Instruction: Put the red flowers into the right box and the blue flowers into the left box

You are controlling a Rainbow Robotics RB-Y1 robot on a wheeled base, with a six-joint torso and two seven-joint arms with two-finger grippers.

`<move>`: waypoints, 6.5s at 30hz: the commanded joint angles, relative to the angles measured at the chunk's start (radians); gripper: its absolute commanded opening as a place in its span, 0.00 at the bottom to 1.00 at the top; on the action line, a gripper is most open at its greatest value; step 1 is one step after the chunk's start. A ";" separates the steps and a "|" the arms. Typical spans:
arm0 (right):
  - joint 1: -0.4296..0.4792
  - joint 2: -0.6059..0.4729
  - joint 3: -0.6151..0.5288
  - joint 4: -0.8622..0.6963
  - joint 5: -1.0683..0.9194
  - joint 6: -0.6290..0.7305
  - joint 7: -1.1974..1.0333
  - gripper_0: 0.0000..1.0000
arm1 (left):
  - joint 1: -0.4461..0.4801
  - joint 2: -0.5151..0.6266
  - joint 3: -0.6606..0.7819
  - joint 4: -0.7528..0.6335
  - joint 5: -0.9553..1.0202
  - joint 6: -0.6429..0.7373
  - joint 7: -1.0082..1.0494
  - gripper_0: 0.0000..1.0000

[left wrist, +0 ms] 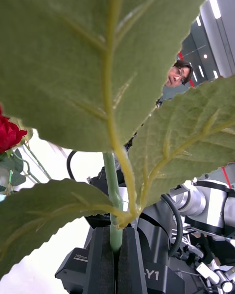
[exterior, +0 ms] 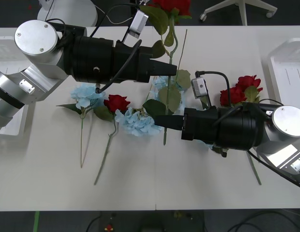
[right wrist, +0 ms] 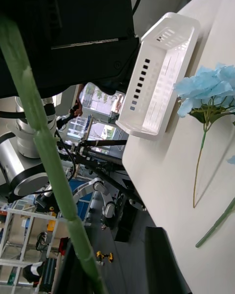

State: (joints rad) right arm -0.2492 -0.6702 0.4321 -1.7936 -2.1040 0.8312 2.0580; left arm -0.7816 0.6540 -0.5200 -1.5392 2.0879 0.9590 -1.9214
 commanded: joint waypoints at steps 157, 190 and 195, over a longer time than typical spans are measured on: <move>-0.352 -0.141 -0.053 0.516 1.317 0.330 -0.749 0.67 | 0.153 0.122 -0.008 0.045 -1.161 0.205 0.529 0.00; -0.352 -0.057 -0.055 0.599 1.365 0.249 -0.786 0.00 | 0.122 0.403 0.589 0.453 -1.405 0.267 0.412 0.00; -0.369 -0.078 -0.102 0.599 1.303 0.281 -0.774 0.00 | 0.120 0.386 0.540 0.576 -1.433 0.167 0.340 0.00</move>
State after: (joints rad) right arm -0.5665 -0.7333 0.3731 -1.1895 -0.7627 1.0916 1.3037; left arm -0.6230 1.0092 0.0496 -0.9839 0.6783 1.1740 -1.4883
